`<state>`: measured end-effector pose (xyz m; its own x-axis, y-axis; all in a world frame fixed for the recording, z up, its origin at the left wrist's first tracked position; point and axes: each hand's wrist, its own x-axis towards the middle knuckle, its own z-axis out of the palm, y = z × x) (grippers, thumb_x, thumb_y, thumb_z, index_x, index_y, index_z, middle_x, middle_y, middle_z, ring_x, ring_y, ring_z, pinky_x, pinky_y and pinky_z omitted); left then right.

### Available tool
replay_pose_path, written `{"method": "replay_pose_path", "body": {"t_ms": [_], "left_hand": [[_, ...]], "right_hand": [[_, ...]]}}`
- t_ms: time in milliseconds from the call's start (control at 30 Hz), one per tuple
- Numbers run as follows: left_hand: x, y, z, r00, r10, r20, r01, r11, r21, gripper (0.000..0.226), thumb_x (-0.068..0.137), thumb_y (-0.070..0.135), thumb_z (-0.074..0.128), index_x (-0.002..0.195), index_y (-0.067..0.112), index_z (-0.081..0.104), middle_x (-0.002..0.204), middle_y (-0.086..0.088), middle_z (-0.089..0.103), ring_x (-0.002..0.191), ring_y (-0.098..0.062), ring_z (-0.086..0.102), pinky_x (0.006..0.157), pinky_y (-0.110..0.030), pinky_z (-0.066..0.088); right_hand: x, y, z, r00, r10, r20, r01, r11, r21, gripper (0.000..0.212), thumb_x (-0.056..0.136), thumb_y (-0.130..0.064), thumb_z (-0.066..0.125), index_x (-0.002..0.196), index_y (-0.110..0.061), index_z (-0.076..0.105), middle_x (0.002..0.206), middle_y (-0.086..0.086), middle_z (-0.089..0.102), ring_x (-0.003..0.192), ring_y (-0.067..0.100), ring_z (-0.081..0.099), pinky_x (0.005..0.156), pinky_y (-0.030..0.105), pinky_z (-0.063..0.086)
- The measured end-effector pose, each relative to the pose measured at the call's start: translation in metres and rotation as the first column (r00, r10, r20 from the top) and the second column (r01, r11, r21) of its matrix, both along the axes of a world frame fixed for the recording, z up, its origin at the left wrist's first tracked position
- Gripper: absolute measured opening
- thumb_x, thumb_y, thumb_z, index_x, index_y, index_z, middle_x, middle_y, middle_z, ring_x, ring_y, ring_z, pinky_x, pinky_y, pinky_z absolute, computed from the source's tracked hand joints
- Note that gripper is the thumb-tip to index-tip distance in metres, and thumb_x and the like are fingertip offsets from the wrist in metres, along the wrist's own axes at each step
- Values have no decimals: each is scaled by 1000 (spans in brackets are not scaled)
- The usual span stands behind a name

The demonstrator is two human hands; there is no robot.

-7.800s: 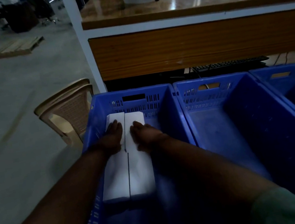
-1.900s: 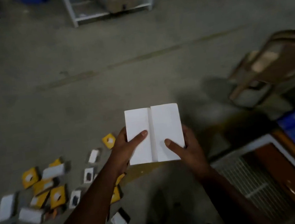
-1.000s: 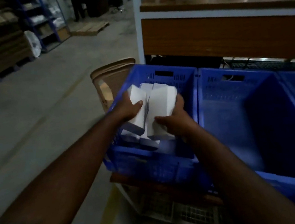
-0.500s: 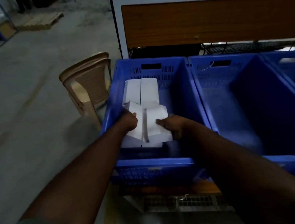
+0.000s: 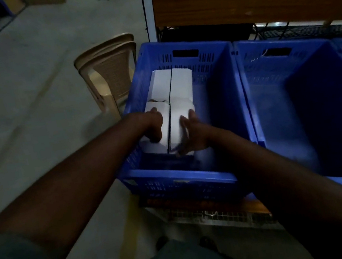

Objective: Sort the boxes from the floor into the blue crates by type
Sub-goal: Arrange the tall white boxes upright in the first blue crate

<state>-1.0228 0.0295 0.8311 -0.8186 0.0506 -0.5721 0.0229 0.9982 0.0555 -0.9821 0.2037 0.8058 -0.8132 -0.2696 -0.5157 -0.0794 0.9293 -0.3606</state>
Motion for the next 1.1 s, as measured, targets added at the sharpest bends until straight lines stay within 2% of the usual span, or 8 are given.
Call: {"method": "replay_pose_path", "body": {"t_ms": [67,200,300,533,667,767,867,1100], "left_hand": [[10,-1,0,996,-72,58,76,995,-66,120,83,27,79,156,1,-12,165,-16,-18,154,-31,2,124,-44,19],[16,2,-11,987,-155,39,159,975,-157,126,81,23,82,154,-3,-17,162,-21,-24,153,-35,-9,124,-51,12],[10,6,-22,979,-204,1,201,963,-181,121,84,13,78,152,-3,-21,160,-22,-29,152,-37,-14,124,-52,10],[16,10,-29,966,-242,-90,222,956,-190,106,87,0,67,154,-3,-17,161,-22,-25,152,-38,-12,124,-50,9],[12,9,-28,959,-277,-64,256,939,-231,133,74,22,87,153,-5,-17,160,-25,-25,151,-42,-12,125,-50,7],[13,9,-29,964,-255,-82,232,948,-218,143,65,25,93,155,-1,-15,162,-22,-23,152,-39,-12,125,-49,7],[16,9,-32,945,-290,-152,251,940,-232,147,61,27,96,155,-1,-13,163,-22,-19,153,-39,-7,125,-50,11],[17,8,-38,916,-340,-211,274,918,-288,148,59,27,97,154,-2,-13,163,-25,-16,153,-41,-5,125,-50,12]], "right_hand": [[1,-2,-5,997,80,9,-80,994,75,138,72,-45,89,162,-17,-12,163,13,-34,156,38,4,125,39,24],[-11,-9,-4,962,157,-222,-117,976,185,104,74,-49,85,156,-20,29,156,13,25,132,41,45,103,43,46],[-12,-11,-1,940,206,-272,-133,955,266,96,76,-49,84,151,-18,34,145,10,38,124,40,49,93,44,49],[-11,-10,-10,939,210,-274,-133,953,272,102,80,-47,81,158,-15,22,161,15,23,134,43,45,106,48,43],[-7,-10,-22,930,186,-318,-106,962,252,110,74,-48,85,156,-18,18,163,14,15,139,43,37,103,53,45],[-3,-13,-29,926,211,-314,-119,950,287,125,72,-48,86,159,-19,2,167,13,-5,150,43,13,106,62,40],[-5,-19,-28,937,232,-262,-129,925,357,118,86,-38,76,160,-19,-14,167,13,-21,154,44,-4,110,68,30],[-10,-24,-38,895,289,-339,-123,892,436,100,97,-37,61,160,-10,-12,167,23,-15,153,49,2,109,63,37]]}}
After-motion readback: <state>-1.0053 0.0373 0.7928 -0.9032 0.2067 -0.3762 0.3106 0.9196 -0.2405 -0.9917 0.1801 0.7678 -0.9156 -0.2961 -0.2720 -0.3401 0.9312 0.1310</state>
